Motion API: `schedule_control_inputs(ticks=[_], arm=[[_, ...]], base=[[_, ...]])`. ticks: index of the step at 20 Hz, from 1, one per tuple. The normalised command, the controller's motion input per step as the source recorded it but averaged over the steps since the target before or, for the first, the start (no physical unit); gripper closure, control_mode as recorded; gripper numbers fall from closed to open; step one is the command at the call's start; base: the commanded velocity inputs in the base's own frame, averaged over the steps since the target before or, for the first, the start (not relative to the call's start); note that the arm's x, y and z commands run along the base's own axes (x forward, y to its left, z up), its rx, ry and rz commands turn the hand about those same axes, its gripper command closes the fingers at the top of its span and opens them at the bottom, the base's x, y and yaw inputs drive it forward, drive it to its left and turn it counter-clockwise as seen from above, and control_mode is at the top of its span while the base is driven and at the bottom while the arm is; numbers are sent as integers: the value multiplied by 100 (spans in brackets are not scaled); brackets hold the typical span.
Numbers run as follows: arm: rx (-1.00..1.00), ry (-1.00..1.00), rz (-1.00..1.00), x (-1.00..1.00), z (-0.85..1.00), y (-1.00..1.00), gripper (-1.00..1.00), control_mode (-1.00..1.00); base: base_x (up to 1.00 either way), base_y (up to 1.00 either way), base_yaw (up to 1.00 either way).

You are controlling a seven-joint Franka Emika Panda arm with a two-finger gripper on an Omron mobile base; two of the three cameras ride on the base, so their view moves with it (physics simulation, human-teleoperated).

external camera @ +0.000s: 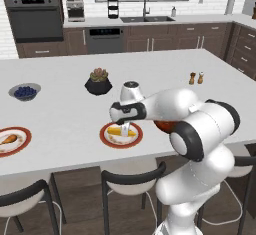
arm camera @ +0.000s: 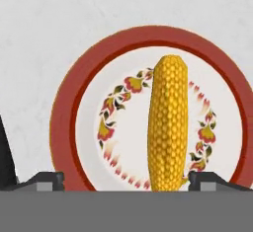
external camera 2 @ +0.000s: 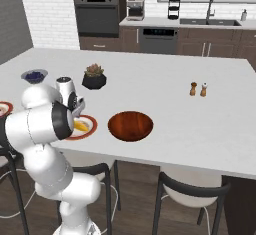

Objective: Pick the chicken drumstick and corn from their plates and place them in the bowl. Then put the bowl in the fridge.

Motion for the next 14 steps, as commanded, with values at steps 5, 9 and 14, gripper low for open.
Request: schedule_control_inputs(ticks=[5,9,14], arm=[[0,-2,2,48,-33,1,-100,-100],[0,0,2,40,-32,0,-100,-100],[0,0,2,35,-34,0,-100,-100]], base=[[0,0,0],[0,0,0],[0,0,0]])
